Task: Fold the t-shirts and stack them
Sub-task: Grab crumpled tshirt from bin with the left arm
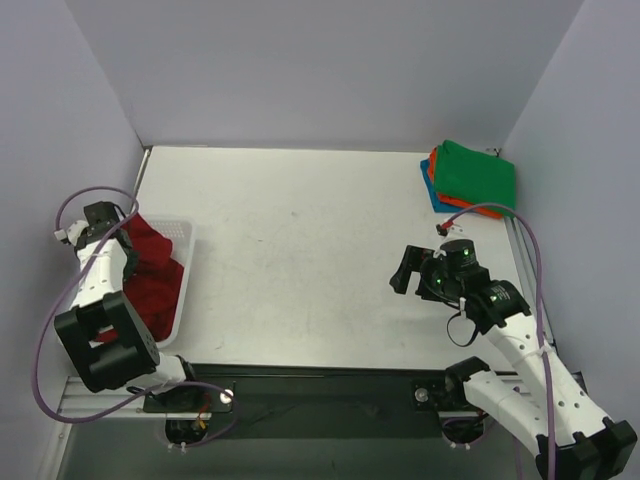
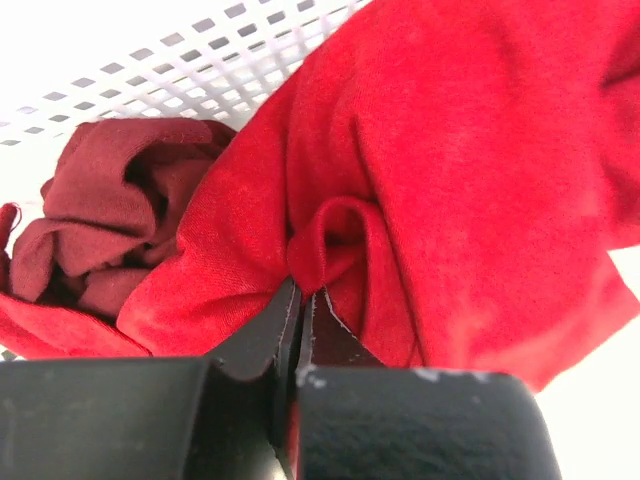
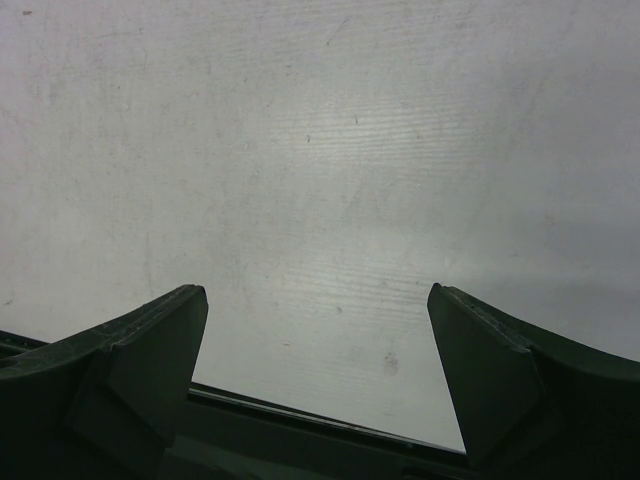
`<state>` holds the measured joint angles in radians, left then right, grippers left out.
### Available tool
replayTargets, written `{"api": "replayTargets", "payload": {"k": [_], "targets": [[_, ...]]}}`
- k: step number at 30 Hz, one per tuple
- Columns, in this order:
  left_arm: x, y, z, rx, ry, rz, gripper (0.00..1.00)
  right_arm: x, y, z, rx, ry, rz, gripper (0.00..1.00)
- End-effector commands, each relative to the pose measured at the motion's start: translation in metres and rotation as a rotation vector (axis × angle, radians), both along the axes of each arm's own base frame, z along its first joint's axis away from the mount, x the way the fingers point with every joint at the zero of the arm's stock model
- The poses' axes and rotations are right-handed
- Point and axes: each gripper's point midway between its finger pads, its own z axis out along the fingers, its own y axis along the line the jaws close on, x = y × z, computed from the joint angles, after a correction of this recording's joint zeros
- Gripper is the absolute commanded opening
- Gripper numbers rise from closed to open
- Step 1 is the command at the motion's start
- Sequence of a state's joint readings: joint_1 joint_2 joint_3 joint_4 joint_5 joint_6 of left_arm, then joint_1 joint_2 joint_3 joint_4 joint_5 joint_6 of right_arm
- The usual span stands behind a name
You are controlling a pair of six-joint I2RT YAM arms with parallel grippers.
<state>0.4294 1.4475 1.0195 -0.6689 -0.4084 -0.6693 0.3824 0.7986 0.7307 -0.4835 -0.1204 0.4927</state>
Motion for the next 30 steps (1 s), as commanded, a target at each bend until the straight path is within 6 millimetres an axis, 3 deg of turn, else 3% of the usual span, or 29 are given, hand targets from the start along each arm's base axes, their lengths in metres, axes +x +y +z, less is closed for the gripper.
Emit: {"api": "replayTargets", "payload": {"k": [1, 5, 8, 14, 16, 17, 19, 20, 23, 24, 25, 28, 30], "targets": [[0.024, -0.001, 0.049, 0.026, -0.180, -0.063, 0.00, -0.003, 0.001, -0.005, -0.015, 0.021, 0.018, 1.00], [0.030, -0.012, 0.098, 0.039, -0.307, -0.132, 0.00, -0.002, 0.002, -0.003, -0.013, 0.015, 0.020, 1.00], [0.036, -0.026, 0.151, 0.059, -0.469, -0.202, 0.00, -0.001, 0.003, -0.004, -0.010, 0.021, 0.023, 1.00], [0.033, -0.066, 0.287, 0.115, -0.822, -0.363, 0.00, 0.004, 0.009, -0.001, 0.003, 0.025, 0.037, 0.99], [0.039, -0.093, 0.323, 0.096, -0.917, -0.479, 0.00, 0.008, 0.011, 0.005, 0.010, 0.010, 0.040, 0.99], [0.042, -0.114, 0.357, 0.102, -0.985, -0.558, 0.00, 0.009, 0.012, 0.008, 0.014, 0.003, 0.041, 0.99], [0.043, -0.140, 0.388, 0.109, -1.042, -0.647, 0.00, 0.014, 0.014, 0.017, 0.024, -0.018, 0.042, 0.99], [0.043, -0.175, 0.412, 0.088, -1.091, -0.745, 0.00, 0.016, 0.015, 0.021, 0.028, -0.026, 0.043, 0.99], [0.043, -0.210, 0.435, 0.105, -1.120, -0.815, 0.00, 0.022, 0.018, 0.037, 0.045, -0.062, 0.040, 0.99], [0.036, -0.235, 0.449, 0.087, -1.160, -0.869, 0.00, 0.023, 0.019, 0.041, 0.055, -0.068, 0.037, 0.99], [0.035, -0.246, 0.452, 0.079, -1.167, -0.897, 0.00, 0.024, 0.019, 0.046, 0.059, -0.078, 0.037, 0.99], [0.034, -0.296, 0.452, 0.058, -1.164, -0.999, 0.00, 0.026, 0.021, 0.062, 0.079, -0.114, 0.038, 0.99], [0.035, -0.338, 0.440, 0.053, -1.125, -1.075, 0.00, 0.027, 0.021, 0.069, 0.086, -0.134, 0.035, 0.98]]}}
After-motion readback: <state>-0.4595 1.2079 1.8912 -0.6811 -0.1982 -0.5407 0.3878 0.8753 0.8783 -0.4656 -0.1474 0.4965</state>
